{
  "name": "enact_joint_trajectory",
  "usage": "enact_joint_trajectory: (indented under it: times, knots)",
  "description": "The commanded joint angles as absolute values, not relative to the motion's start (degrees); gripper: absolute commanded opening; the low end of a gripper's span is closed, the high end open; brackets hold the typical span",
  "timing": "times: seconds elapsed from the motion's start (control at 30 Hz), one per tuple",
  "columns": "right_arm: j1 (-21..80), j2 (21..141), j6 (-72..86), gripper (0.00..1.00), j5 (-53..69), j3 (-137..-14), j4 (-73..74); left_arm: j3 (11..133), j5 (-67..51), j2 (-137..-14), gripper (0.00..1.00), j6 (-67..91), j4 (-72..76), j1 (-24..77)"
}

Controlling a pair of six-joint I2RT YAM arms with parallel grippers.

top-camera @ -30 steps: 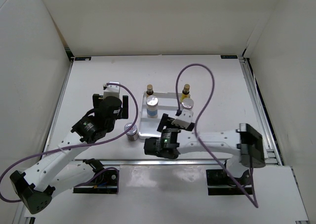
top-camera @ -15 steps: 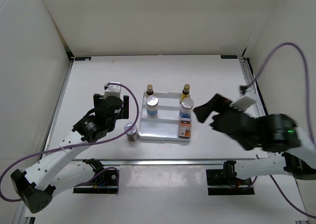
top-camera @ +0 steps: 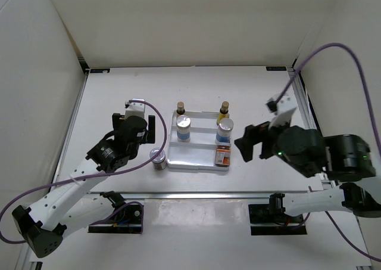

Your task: Organize the condiment bottles

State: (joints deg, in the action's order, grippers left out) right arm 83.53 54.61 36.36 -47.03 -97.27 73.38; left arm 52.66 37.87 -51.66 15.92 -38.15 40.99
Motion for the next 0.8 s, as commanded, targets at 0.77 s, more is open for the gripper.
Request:
enact_joint_trajectory:
  times: [0.77]
  knots:
    - [60.51,75.05,-8.02,1.00,-40.52,-104.14,40.59,54.58,36.65,-49.75,1.00,15.82,-38.06,40.78]
